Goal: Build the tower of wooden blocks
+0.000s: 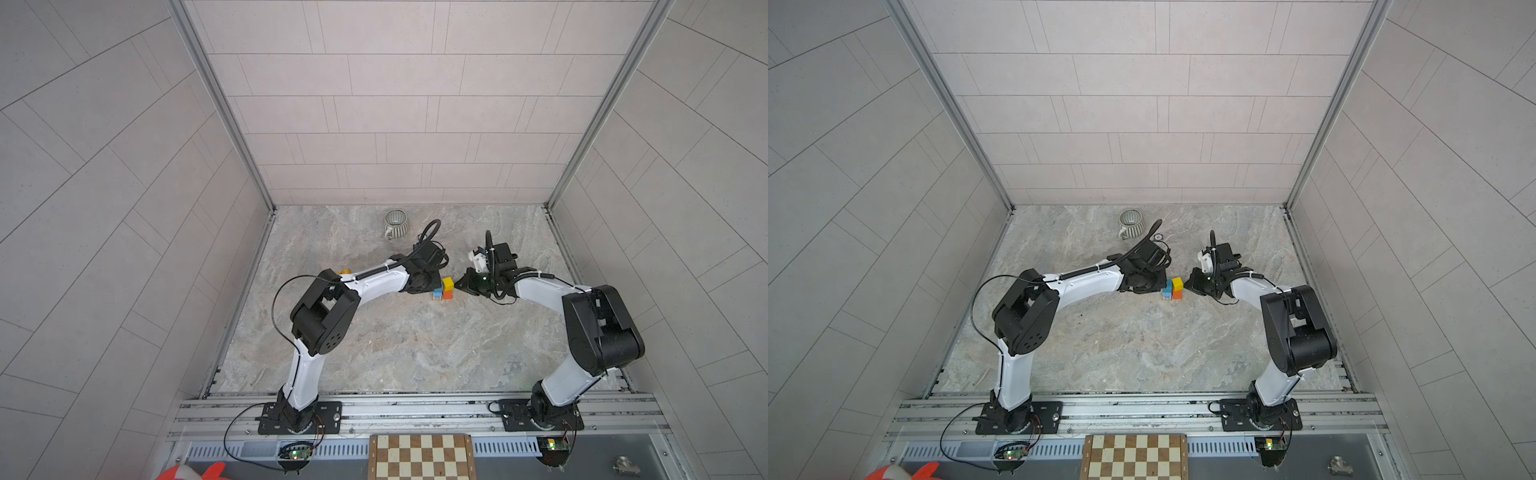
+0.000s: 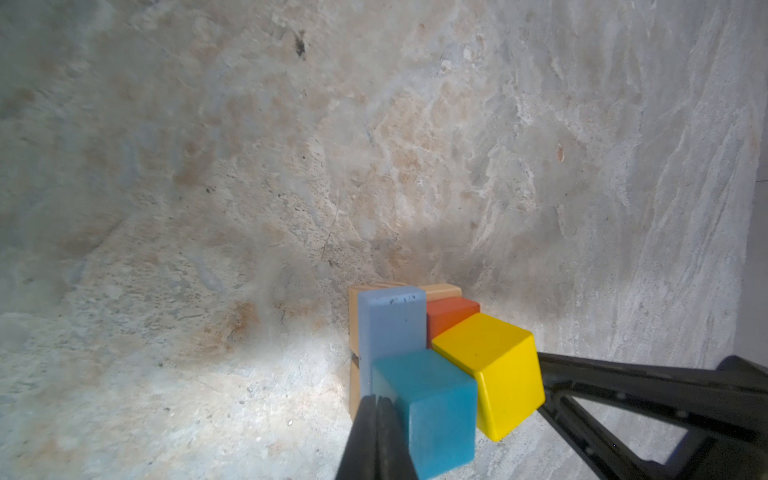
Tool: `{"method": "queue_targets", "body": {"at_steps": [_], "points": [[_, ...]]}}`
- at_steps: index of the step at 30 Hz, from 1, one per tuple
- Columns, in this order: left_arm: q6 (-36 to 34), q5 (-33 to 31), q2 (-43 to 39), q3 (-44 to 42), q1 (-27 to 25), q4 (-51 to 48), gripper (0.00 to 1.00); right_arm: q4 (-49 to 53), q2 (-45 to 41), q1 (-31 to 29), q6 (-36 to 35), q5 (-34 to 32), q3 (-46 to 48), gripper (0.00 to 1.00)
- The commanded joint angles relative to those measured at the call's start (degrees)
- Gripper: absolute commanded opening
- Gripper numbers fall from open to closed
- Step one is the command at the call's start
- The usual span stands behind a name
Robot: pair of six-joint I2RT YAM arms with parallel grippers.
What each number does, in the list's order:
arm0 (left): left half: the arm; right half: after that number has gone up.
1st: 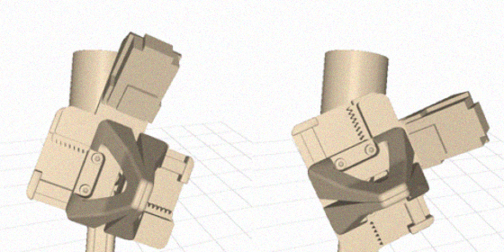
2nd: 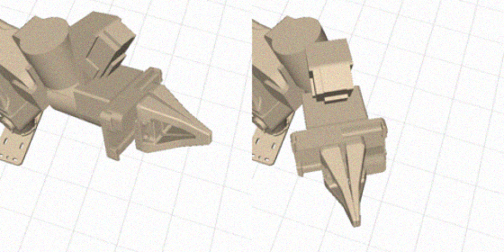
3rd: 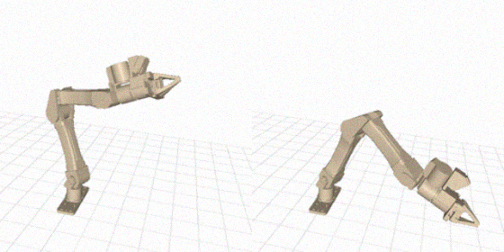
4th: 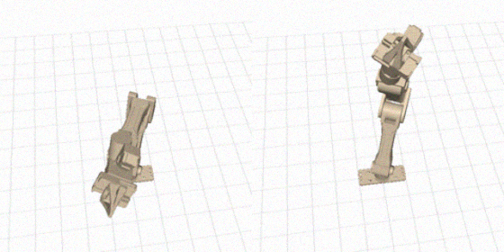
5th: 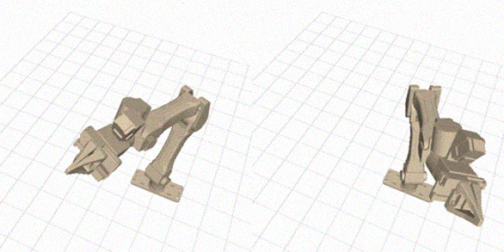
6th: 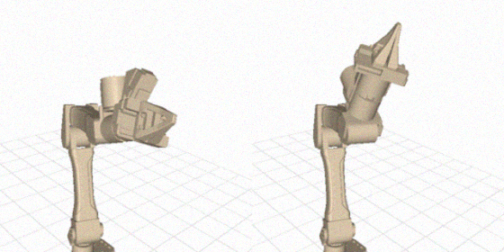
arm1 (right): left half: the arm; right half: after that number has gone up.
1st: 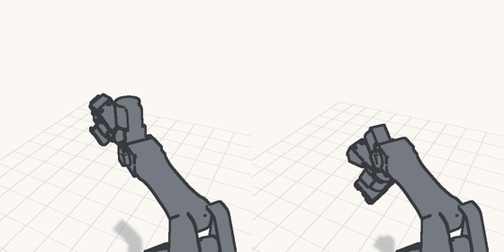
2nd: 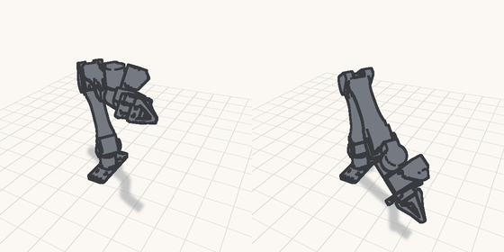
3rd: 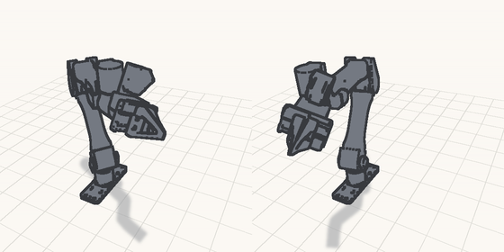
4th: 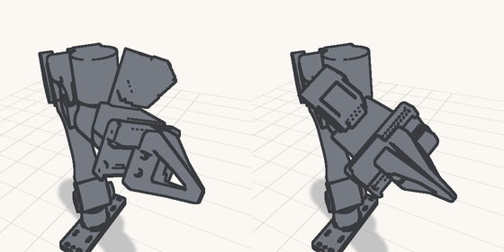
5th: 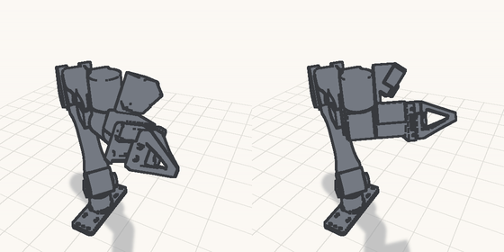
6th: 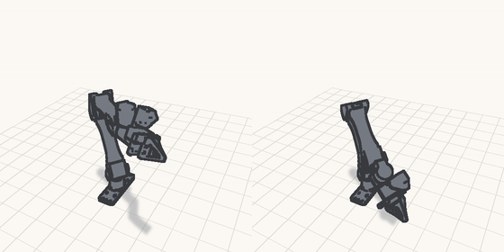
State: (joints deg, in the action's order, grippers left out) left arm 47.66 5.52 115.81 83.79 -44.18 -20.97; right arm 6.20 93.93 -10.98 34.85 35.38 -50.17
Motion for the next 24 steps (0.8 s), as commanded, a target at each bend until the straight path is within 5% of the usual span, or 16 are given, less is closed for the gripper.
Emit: {"method": "queue_targets", "body": {"at_steps": [1,24], "points": [[0.6,-0.6,-0.2,-0.9,-0.3,0.5,0.0,-0.1,-2.1,-0.4,0.4,0.0,0.7,0.0],[0.6,-0.5,0.6,-0.2,-0.3,0.2,0.0,-0.7,-4.2,-2.4,1.8,-0.8,2.4,0.0]]}}
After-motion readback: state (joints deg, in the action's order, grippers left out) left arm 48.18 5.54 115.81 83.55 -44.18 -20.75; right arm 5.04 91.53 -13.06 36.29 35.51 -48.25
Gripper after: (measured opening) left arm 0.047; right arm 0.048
